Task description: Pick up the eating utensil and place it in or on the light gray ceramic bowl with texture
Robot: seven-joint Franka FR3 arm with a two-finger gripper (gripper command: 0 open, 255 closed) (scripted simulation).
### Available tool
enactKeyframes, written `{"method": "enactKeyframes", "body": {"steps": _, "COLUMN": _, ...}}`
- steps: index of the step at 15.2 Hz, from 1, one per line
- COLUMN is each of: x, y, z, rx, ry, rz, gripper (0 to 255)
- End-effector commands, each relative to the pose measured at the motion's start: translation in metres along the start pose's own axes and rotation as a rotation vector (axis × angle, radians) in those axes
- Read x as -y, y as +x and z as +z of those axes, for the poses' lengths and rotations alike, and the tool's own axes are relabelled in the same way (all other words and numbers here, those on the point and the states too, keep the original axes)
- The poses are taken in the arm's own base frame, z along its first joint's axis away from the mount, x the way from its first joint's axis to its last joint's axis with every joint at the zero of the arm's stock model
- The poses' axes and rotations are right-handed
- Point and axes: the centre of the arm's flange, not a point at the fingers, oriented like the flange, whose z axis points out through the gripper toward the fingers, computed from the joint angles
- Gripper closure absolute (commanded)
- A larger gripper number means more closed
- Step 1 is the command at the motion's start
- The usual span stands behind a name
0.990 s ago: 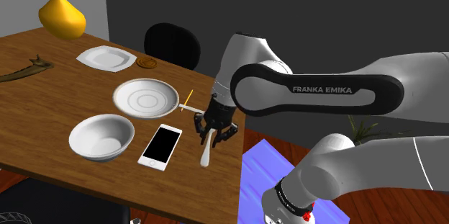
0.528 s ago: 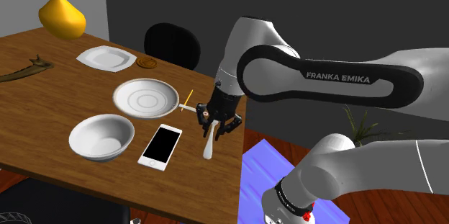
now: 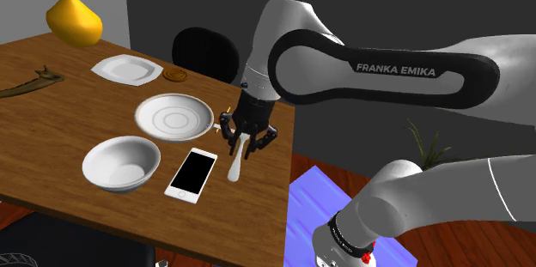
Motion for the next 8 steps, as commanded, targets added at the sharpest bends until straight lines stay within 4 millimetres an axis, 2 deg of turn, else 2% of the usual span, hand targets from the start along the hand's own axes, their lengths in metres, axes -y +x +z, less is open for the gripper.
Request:
{"method": "enactKeyframes", "body": {"steps": 1, "x": 0.025, "y": -0.005, "z": 0.004, "rx": 0.001, "ry": 0.001, "rz": 0.0, "gripper": 255}}
{"method": "enactKeyframes", "body": {"steps": 8, "x": 0.116, "y": -0.022, "z": 0.011, "rx": 0.001, "ry": 0.001, "rz": 0.0, "gripper": 255}}
